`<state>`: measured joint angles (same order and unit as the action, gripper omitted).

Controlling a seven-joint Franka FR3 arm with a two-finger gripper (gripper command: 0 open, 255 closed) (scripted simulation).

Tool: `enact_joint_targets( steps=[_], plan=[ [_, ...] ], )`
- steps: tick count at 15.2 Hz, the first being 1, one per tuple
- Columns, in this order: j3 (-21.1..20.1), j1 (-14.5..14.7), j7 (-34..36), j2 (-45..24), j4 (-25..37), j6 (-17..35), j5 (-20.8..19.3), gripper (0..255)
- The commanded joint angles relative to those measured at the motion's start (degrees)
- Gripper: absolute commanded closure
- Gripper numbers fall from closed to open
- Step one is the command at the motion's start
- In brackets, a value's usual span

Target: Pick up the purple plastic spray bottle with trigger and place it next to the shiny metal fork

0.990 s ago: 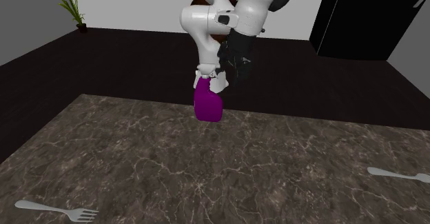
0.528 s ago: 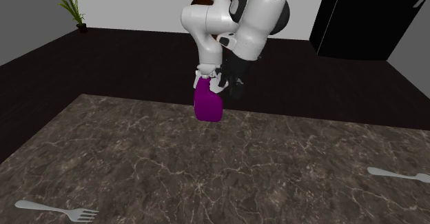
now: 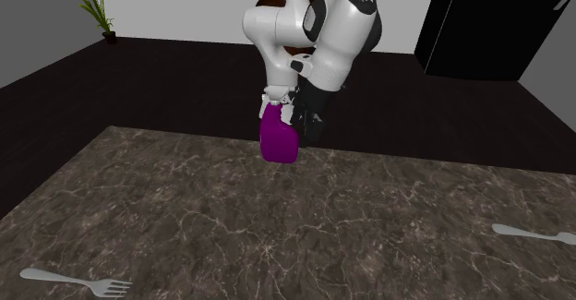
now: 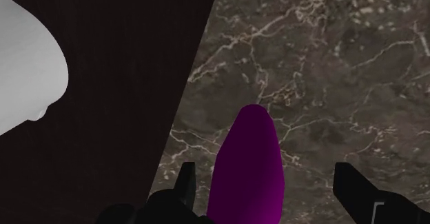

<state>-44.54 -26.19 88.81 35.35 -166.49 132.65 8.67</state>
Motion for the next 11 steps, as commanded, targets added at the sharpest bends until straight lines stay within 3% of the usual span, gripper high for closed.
enact_joint_targets(
  steps=[1, 3, 4, 11],
  plan=[
    [0.0, 0.0, 0.0, -0.1, 0.0, 0.1, 0.0, 0],
    [0.0, 0.0, 0.0, -0.1, 0.0, 0.1, 0.0, 0],
    [0.0, 0.0, 0.0, -0.1, 0.0, 0.1, 0.0, 255],
    [0.0, 0.0, 0.0, 0.0, 0.0, 0.0, 0.0, 255]
  ],
)
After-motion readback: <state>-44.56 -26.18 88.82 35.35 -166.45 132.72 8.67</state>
